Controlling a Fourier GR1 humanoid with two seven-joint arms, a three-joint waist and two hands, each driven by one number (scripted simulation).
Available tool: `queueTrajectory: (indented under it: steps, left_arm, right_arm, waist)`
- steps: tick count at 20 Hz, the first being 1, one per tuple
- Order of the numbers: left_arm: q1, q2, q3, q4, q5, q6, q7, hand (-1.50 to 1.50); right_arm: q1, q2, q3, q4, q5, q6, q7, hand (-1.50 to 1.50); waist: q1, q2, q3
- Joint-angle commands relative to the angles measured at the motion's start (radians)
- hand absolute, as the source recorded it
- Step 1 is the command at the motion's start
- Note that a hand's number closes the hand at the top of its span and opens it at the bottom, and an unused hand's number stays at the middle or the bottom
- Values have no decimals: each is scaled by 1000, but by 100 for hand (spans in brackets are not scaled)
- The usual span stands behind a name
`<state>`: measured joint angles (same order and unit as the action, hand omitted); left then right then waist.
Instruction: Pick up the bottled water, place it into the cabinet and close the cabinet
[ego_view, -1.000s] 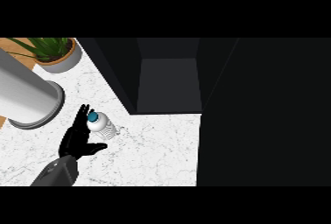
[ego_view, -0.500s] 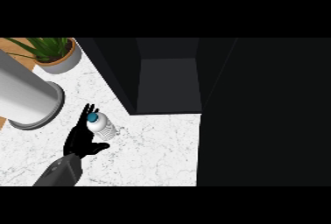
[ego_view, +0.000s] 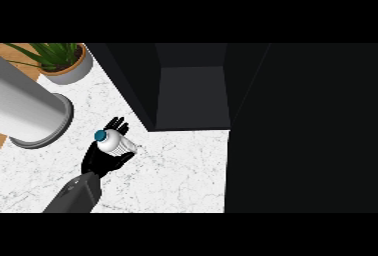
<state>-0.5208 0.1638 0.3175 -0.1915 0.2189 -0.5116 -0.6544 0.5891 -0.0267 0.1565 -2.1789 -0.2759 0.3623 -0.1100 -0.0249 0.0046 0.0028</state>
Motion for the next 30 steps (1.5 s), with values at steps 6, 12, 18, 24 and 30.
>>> queueTrajectory:
  steps: [6, 12, 18, 24, 30]
  left_arm:
    - [-16, -28, 2, -2, 9, -98, -38, 150]
    - [2, -35, -22, -30, -16, -41, -80, 150]
    - [127, 44, 11, -77, 26, -97, -127, 150]
    - [166, 22, 12, -134, 62, -129, -114, 150]
    - [219, -17, -2, -284, 119, -114, -2, 150]
  right_arm:
    - [52, -11, 18, -68, 7, 0, 12, -150]
    - [1, -5, -21, 55, 7, 13, -54, -150]
    - [-32, -22, -81, 120, -15, 34, -90, -150]
    - [-2, -40, -59, -15, -67, 16, 19, -150]
    - [7, -9, -10, -47, -9, -28, 44, -150]
  waist:
    - [-3, 2, -5]
    - [5, 0, -4]
    - [18, -3, -3]
    - [18, -4, -4]
    - [28, -8, -2]
